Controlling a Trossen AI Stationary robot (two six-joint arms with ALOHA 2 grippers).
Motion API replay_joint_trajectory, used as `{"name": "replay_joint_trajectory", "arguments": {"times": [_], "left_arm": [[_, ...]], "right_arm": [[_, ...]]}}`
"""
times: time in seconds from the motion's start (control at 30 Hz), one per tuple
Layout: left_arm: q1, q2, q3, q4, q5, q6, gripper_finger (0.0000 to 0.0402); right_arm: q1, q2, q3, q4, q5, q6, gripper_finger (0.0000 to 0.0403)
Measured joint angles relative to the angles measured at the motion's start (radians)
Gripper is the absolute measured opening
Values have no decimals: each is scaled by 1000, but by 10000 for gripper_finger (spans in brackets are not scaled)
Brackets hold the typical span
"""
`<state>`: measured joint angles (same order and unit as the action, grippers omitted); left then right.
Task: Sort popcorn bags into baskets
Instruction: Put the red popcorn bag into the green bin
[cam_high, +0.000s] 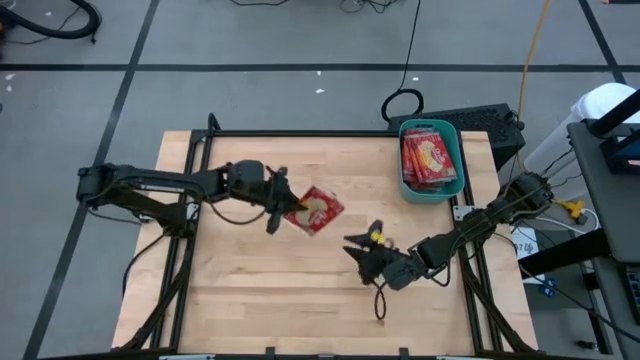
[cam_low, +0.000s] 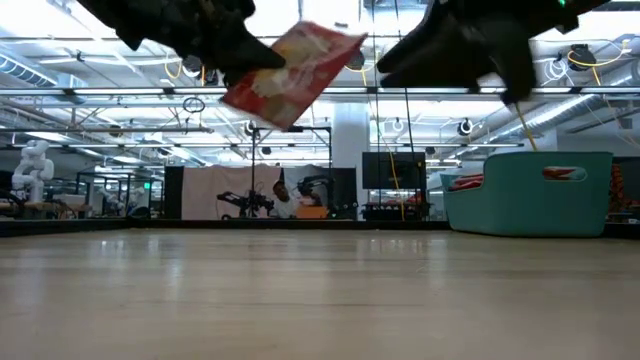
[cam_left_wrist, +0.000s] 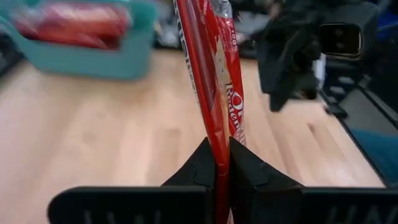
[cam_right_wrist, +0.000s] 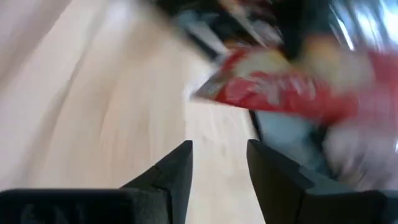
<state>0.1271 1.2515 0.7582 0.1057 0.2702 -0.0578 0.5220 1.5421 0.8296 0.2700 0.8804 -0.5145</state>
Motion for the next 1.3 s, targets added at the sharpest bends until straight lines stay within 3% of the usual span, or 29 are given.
{"name": "replay_joint_trajectory", "arguments": {"times": [0.13,0.33,0.57,0.77,0.9,1.07,1.3], "left_arm": [[-1,-26,0,74,-50,10,24],[-69,1,-34,265,-84,11,27],[-133,23,-120,514,-248,10,29],[-136,22,-162,627,-274,23,29],[-127,36,-180,705,-295,23,30],[-122,70,-184,742,-320,12,30],[-86,132,-183,794,-353,-56,30]], "right_arm": [[-40,-2,-50,196,82,526,148],[-145,-1,-128,420,-131,822,148],[-204,0,-162,574,-251,822,148],[-245,-46,-163,615,-282,778,149],[-276,-138,-163,532,-335,796,149],[-323,-288,-163,285,-333,994,149],[-342,-374,-162,201,-380,973,149]]}}
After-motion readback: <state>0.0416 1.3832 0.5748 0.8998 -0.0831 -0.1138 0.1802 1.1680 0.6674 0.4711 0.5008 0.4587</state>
